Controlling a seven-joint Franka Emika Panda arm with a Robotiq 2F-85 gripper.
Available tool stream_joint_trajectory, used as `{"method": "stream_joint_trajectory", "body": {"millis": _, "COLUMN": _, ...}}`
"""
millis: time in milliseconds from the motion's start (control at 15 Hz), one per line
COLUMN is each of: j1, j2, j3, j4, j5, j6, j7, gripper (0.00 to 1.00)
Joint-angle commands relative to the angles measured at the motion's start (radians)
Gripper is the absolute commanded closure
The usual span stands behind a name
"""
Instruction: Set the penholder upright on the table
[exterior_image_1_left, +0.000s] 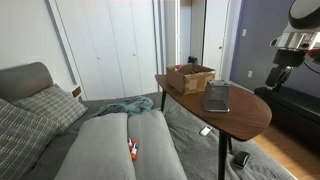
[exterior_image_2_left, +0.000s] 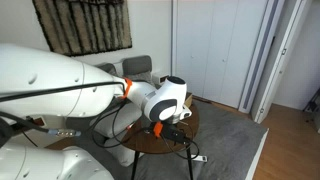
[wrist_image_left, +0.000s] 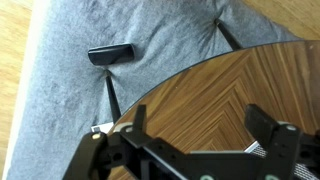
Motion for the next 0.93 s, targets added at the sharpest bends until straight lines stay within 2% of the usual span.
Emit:
{"method": "stream_joint_trajectory", "body": {"millis": 0, "j1": -0.015, "j2": 0.003, "j3": 0.016, "j4": 0.001, "j5": 0.011, "j6": -0.002, "j7": -0.008, "gripper": 0.00}}
{"method": "stream_joint_trajectory", "body": {"millis": 333, "j1": -0.015, "j2": 0.003, "j3": 0.016, "j4": 0.001, "j5": 0.011, "j6": -0.002, "j7": -0.008, "gripper": 0.00}}
{"method": "stream_joint_trajectory", "body": {"millis": 400, "j1": -0.008, "j2": 0.008, "j3": 0.018, "j4": 0.000, "j5": 0.027, "j6": 0.031, "j7": 0.006, "gripper": 0.00}}
{"method": "stream_joint_trajectory", "body": {"millis": 533, "j1": 0.038, "j2": 0.019, "j3": 0.035, "j4": 0.015, "j5": 0.138, "j6": 0.117, "j7": 0.079, "gripper": 0.00}}
{"method": "stream_joint_trajectory", "body": {"millis": 600, "j1": 0.077, "j2": 0.023, "j3": 0.051, "j4": 0.040, "j5": 0.213, "j6": 0.139, "j7": 0.113, "gripper": 0.00}}
{"method": "stream_joint_trajectory", "body": {"millis": 733, "j1": 0.109, "j2": 0.040, "j3": 0.104, "j4": 0.067, "j5": 0.297, "j6": 0.231, "j7": 0.202, "gripper": 0.00}}
{"method": "stream_joint_trajectory", "body": {"millis": 800, "j1": 0.125, "j2": 0.055, "j3": 0.123, "j4": 0.088, "j5": 0.319, "j6": 0.256, "j7": 0.230, "gripper": 0.00}}
{"method": "stream_joint_trajectory", "body": {"millis": 867, "j1": 0.109, "j2": 0.086, "j3": 0.173, "j4": 0.124, "j5": 0.297, "j6": 0.266, "j7": 0.310, "gripper": 0.00}}
